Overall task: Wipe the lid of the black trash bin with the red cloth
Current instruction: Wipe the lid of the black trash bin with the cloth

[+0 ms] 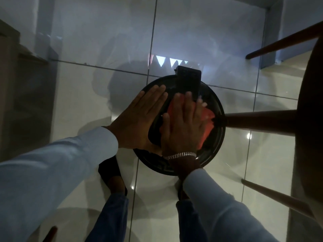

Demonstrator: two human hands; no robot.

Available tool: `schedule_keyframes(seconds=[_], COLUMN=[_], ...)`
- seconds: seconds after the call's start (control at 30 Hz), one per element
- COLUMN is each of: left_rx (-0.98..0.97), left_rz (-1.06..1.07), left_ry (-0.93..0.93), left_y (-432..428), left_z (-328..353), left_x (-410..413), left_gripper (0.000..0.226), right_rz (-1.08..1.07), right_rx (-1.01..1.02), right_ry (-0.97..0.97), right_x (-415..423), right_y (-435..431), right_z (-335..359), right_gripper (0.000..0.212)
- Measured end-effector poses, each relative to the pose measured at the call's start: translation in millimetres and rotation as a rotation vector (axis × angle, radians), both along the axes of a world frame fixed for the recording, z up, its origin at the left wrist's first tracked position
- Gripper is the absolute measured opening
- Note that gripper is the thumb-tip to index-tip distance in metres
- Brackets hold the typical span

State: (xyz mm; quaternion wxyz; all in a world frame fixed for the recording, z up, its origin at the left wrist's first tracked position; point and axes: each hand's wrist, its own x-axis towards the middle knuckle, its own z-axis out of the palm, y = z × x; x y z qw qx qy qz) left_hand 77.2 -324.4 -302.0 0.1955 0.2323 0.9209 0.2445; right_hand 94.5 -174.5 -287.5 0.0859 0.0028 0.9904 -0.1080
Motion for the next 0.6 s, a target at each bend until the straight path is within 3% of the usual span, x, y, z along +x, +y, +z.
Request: schedule_keyframes(seconds=[0.13,0.23,0.33,0.5,0.6], left_rx=[0.023,0.042,0.097,0.142,0.144], left_rz=[0.009,0.018,0.045,0.065,0.072], left_ry=[-0.004,-0.012,-0.014,-0.021,-0.024], left_y=[-1,-2,-2,-3,-3], left_z=[1,-2,-4,-5,-6], left_x=[-1,0,0,0,1], left_gripper=[0.139,0.142,0.141,0.141,0.143], right_rz=[0.342,0.164,0.015,0.391,0.243], right_rx=[0.041,0.073,-0.023,0.001,0.026], right_ry=[-0.065,-0.043,0.016,-0.023,-0.061], right_x=[27,11,-8,20,8], right_y=[41,51,10,33,49], right_z=[9,7,3,11,11], right_gripper=[0.058,0.055,0.054,0.053,0.054])
